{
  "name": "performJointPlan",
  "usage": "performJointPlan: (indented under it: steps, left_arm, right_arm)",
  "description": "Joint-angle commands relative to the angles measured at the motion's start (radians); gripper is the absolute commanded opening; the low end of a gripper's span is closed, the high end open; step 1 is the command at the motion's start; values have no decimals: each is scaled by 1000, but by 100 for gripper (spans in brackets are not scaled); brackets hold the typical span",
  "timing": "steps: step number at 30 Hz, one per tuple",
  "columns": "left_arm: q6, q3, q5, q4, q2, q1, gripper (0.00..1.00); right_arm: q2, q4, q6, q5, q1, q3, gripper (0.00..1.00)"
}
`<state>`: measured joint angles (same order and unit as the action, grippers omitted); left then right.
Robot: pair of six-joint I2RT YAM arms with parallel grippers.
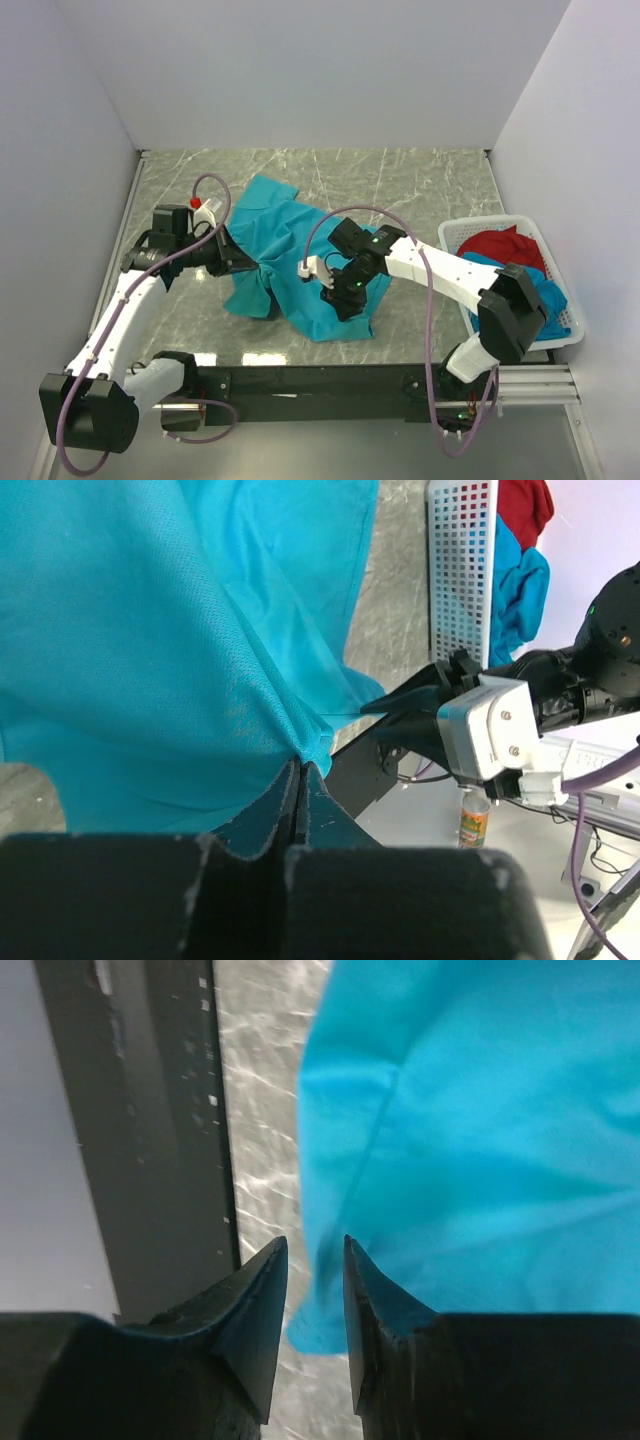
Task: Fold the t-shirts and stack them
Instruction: Flatten the tshirt out
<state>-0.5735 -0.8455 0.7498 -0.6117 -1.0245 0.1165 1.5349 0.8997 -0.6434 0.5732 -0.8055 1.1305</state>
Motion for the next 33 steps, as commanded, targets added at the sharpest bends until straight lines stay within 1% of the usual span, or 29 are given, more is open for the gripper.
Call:
performJointPlan:
  steps: [1,4,5,6,7,8,9,10,12,13,15,18,22,24,28,33]
  left_arm:
    - [40,5,-3,0,23,0,0]
    - [49,3,-6,-13,26,0,0]
    - [50,5,-9,-16,30,0,1]
    - [50,8,-9,-13,35,0,0]
    - [50,11,-6,-11,35,0,0]
    - [49,19,0,-8,35,0,1]
    - [49,22,3,-5,34,0,0]
    - [49,25,5,-2,32,0,0]
    - [47,29,13,9,23,2,1]
    - [46,31,16,10,21,2,0]
    - [46,34,20,18,14,3,1]
    - [49,34,17,12,17,3,0]
    - [52,48,14,9,33,3,0]
    - [50,54,16,9,40,3,0]
    - [52,59,19,10,41,3,0]
    - [54,59,20,13,35,3,1]
  right_arm:
    - [-4,11,30,56,-24,45,37]
    - [-60,21,38,-24,-5,31,37]
    - [-117,27,24,-33,32,14,37]
    - [-149,36,-1,-41,57,-29,38]
    - [-180,68,-68,-45,72,-53,38]
    - [-241,88,-105,-55,104,-79,39]
    - [-277,97,-137,-70,121,-137,40]
    - [-342,90,-181,-81,135,-173,41]
    - [-398,71,-237,-99,166,-269,41]
    - [-439,32,-284,-107,166,-302,42]
    - [-467,-57,-314,-108,166,-374,42]
    - [-455,-117,-323,-93,166,-390,42]
    - [-354,-203,-308,-99,158,-371,42]
    - [-329,-229,-296,-98,149,-362,42]
    - [-303,-246,-265,-93,95,-344,41]
    - [-329,-208,-272,-61,92,-313,40]
